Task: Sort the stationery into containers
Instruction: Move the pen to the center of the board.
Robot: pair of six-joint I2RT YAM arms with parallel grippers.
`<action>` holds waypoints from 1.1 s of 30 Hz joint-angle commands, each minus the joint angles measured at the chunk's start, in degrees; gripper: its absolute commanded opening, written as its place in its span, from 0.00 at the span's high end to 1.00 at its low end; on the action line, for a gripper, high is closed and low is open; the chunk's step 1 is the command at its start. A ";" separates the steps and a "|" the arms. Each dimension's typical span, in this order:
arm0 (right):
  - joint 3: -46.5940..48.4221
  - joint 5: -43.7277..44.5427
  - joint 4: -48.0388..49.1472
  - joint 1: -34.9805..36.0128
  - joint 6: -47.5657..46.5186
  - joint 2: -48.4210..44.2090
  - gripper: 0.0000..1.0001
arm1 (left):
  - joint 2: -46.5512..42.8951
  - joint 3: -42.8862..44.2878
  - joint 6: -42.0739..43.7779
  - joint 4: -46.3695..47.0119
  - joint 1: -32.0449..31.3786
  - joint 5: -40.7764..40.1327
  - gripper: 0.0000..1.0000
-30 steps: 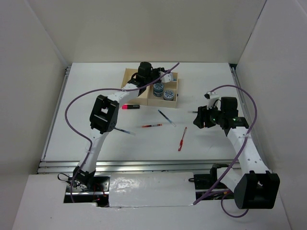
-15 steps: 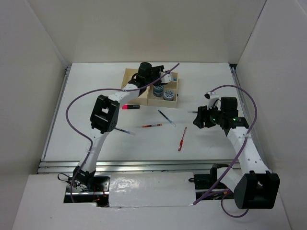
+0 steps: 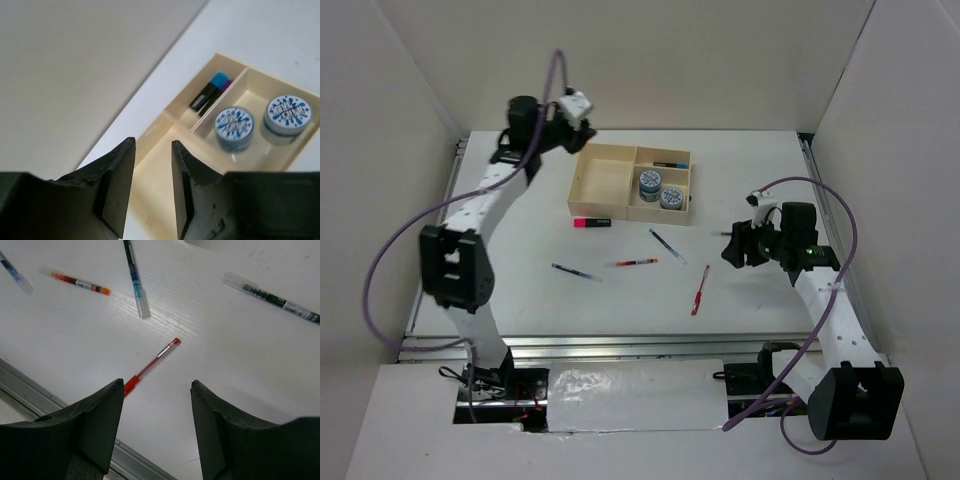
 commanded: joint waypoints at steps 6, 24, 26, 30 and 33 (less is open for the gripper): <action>1.72 -0.63 3.01 1.43 1.19 0.27 0.38 | -24.52 -27.57 -6.95 -7.04 11.84 7.95 0.52; 3.13 3.15 2.39 5.38 3.30 3.17 0.40 | -14.79 -43.59 -31.83 14.93 13.43 9.36 0.56; 3.13 3.24 2.57 5.47 3.30 3.43 0.40 | -13.55 -44.03 -33.93 16.77 13.25 6.90 0.56; 3.30 3.68 2.74 5.65 3.04 4.23 0.40 | -11.70 -46.92 -38.60 22.31 12.81 1.80 0.56; 3.13 3.85 2.74 5.74 3.03 4.40 0.40 | -10.65 -47.46 -41.85 26.00 12.63 -1.02 0.56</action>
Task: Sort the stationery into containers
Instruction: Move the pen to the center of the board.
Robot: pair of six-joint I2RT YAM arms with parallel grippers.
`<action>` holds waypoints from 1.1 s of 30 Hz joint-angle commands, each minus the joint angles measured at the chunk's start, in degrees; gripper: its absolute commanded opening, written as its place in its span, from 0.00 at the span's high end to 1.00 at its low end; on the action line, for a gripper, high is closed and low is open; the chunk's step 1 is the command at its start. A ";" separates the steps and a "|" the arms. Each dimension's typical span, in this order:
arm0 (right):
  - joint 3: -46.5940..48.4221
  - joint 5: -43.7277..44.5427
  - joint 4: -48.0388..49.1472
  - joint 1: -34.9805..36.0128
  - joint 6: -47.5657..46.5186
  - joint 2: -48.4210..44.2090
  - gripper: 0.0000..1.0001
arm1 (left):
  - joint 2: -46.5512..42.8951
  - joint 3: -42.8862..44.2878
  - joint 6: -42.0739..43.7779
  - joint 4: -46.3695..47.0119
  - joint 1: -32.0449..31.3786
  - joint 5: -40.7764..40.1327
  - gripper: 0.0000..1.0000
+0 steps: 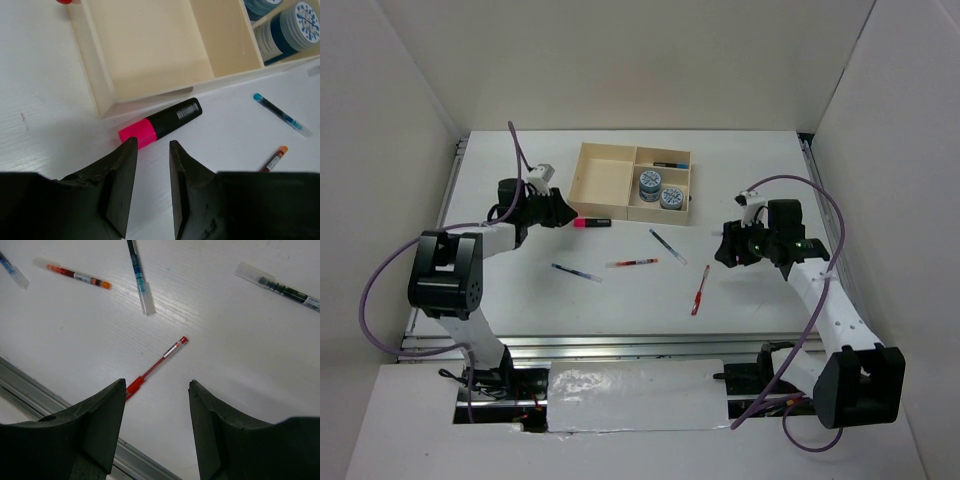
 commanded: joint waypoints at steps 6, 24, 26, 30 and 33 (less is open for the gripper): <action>2.38 0.29 2.05 0.75 0.74 0.86 0.40 | 4.03 2.96 -7.07 7.45 -1.34 -5.95 0.56; 2.47 0.82 2.31 0.84 0.65 0.69 0.40 | 8.87 6.40 -12.69 -4.24 -5.29 -14.12 0.56; 2.56 0.99 2.13 0.84 0.57 0.60 0.40 | 9.13 5.60 -13.66 -4.15 -5.47 -13.95 0.56; 2.73 1.17 1.52 0.84 0.30 0.08 0.40 | 8.44 3.85 -14.54 -4.15 -5.99 -12.28 0.57; 2.73 1.08 1.34 0.84 0.30 -0.10 0.40 | 5.46 1.83 -13.14 -5.81 -7.31 -11.67 0.57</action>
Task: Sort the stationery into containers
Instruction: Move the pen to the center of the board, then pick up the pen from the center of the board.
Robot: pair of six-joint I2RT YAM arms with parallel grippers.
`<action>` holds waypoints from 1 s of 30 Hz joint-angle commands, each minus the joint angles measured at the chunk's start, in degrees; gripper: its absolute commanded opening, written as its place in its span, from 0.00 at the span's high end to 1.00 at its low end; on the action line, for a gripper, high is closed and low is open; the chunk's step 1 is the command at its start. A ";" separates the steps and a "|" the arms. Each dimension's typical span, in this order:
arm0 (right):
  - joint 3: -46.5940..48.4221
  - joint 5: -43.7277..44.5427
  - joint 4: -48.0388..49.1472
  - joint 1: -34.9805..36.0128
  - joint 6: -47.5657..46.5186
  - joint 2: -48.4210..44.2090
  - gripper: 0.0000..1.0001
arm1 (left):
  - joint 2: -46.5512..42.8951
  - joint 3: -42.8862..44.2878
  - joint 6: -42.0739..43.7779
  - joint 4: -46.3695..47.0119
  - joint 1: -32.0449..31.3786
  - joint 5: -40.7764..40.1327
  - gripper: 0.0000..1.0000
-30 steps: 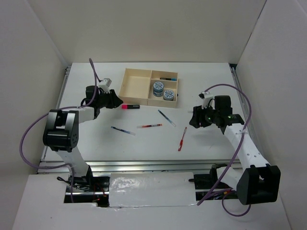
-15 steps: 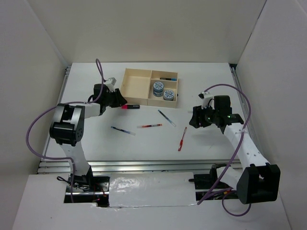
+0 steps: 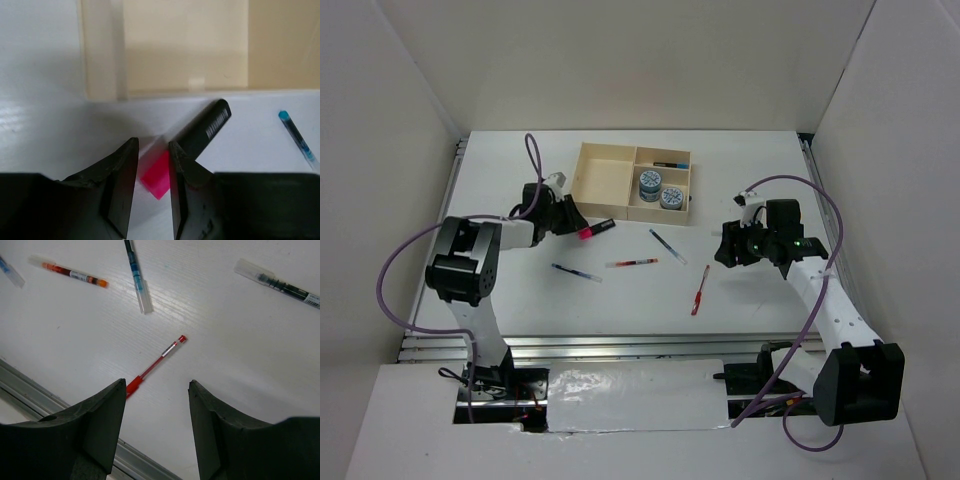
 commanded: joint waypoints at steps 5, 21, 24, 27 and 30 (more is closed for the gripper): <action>2.89 -0.08 1.45 0.51 0.39 -1.26 0.40 | -9.46 -6.76 1.03 -4.32 -3.39 3.64 0.57; 1.13 -0.08 1.98 0.86 0.30 -4.07 0.40 | -16.07 3.34 16.85 -26.91 -10.33 -14.28 0.41; 1.48 0.01 2.07 0.95 0.39 -4.07 0.40 | -14.93 2.20 16.94 -26.21 -11.21 -12.53 0.41; 1.83 0.27 1.89 0.95 0.92 -4.60 0.40 | -13.87 1.58 17.47 -25.07 -12.79 -13.57 0.41; 2.09 -0.08 1.81 0.87 1.97 -4.78 0.39 | -10.54 4.12 17.29 -25.77 -14.20 -15.85 0.41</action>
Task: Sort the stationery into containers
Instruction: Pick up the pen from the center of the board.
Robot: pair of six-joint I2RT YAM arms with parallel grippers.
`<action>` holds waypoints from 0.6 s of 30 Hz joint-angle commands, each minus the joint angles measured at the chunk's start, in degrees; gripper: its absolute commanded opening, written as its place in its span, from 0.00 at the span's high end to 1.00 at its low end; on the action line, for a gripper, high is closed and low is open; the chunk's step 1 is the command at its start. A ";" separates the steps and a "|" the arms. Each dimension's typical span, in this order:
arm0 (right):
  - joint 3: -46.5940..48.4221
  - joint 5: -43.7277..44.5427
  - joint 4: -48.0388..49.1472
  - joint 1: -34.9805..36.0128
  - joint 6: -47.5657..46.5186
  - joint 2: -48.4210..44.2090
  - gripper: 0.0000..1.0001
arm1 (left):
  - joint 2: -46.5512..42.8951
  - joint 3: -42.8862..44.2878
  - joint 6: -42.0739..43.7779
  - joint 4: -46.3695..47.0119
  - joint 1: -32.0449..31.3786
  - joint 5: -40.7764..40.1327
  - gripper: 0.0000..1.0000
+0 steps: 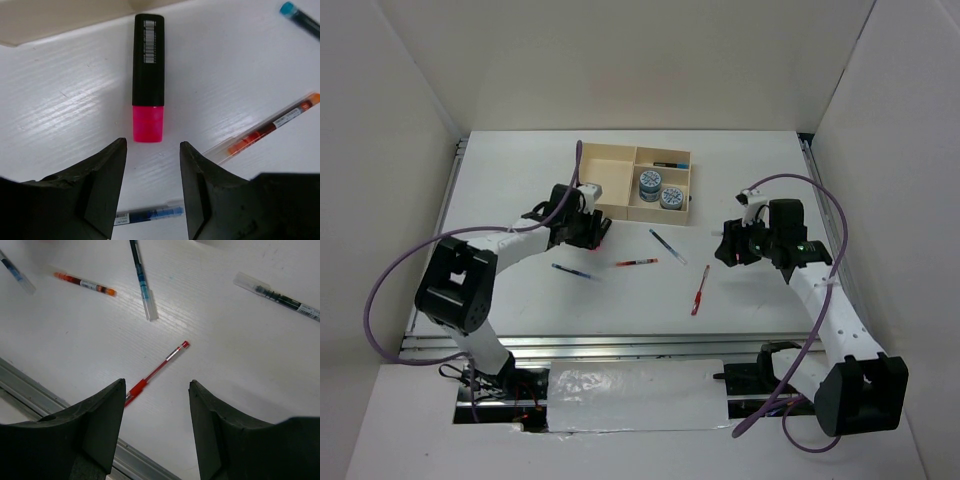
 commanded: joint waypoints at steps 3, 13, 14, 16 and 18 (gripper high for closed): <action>2.42 -0.39 1.34 0.58 2.26 -1.72 0.39 | 6.37 4.42 0.85 -1.80 -1.22 -3.58 0.42; 3.75 -0.65 -0.06 0.49 2.79 -1.89 0.27 | 12.45 8.82 1.65 -4.52 -2.36 -5.78 0.42; 3.83 -0.74 -0.06 0.49 2.62 -1.89 0.26 | 12.62 9.60 1.82 -4.70 -2.54 -5.87 0.43; 3.92 -1.00 -0.24 0.41 2.35 -1.81 0.26 | 13.85 10.57 2.44 -6.10 -2.45 -5.78 0.46; 4.27 -1.35 -0.41 0.41 2.09 -1.72 0.26 | 14.73 12.16 2.96 -7.24 -2.45 -5.17 0.54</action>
